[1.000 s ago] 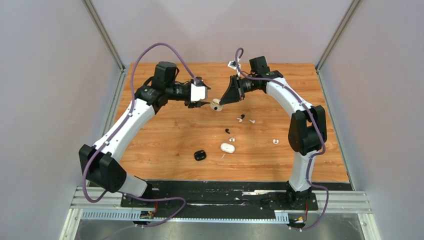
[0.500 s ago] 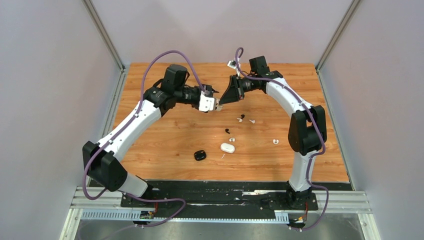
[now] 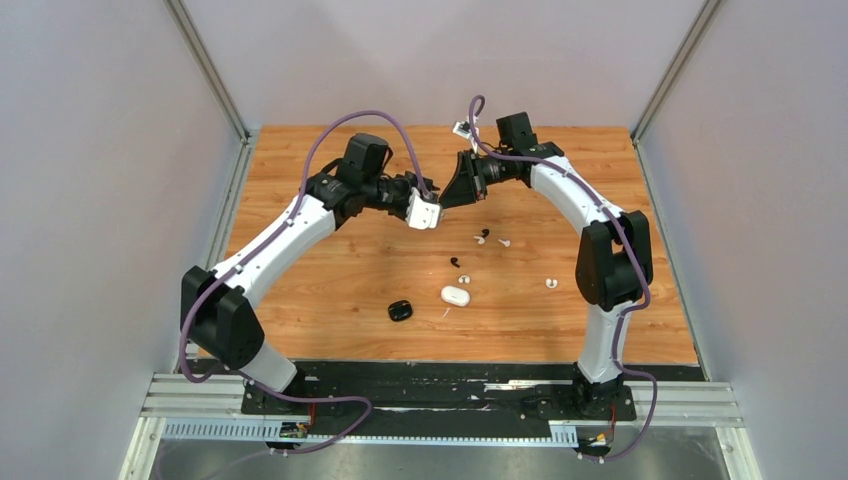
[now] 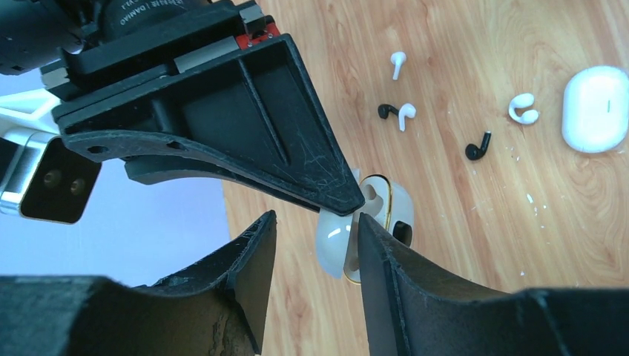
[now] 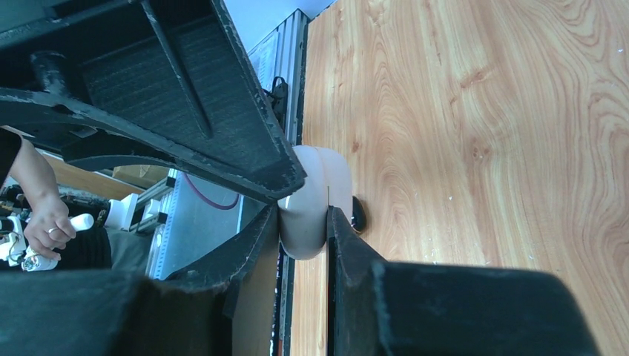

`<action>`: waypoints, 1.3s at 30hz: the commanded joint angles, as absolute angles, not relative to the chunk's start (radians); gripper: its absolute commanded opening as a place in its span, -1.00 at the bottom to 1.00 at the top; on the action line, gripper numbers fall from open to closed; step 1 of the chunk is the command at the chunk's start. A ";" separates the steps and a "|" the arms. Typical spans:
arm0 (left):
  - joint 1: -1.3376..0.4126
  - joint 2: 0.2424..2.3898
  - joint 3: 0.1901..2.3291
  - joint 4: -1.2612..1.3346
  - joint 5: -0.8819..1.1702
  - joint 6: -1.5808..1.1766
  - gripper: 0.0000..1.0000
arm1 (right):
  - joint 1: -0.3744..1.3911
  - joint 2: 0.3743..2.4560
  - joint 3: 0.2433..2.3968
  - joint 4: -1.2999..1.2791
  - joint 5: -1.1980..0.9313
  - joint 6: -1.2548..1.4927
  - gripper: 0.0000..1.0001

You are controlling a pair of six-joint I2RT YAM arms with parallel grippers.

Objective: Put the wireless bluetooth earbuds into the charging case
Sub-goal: Open the charging case.

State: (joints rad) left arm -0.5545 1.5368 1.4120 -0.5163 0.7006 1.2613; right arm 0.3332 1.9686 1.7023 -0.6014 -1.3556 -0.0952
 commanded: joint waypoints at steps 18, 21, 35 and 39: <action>-0.582 1.608 1.500 -0.622 0.619 1.327 -0.62 | 0.359 1.916 1.712 -0.569 -1.318 -0.130 -0.94; -0.584 1.617 1.517 -0.641 0.620 1.295 -0.90 | 0.358 1.911 1.709 -0.567 -1.281 -0.138 -0.67; -0.584 1.543 1.443 -0.447 0.499 0.893 -1.00 | 0.338 1.829 1.620 -0.544 -1.156 -0.122 0.35; -0.583 1.527 1.442 -0.424 0.479 0.777 -1.00 | 0.341 1.830 1.592 -0.533 -1.123 -0.124 0.37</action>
State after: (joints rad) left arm -0.5777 1.5894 1.4391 -0.4969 0.5060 0.9451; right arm 0.3370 1.8561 1.6184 -0.5735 -1.1610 -0.1146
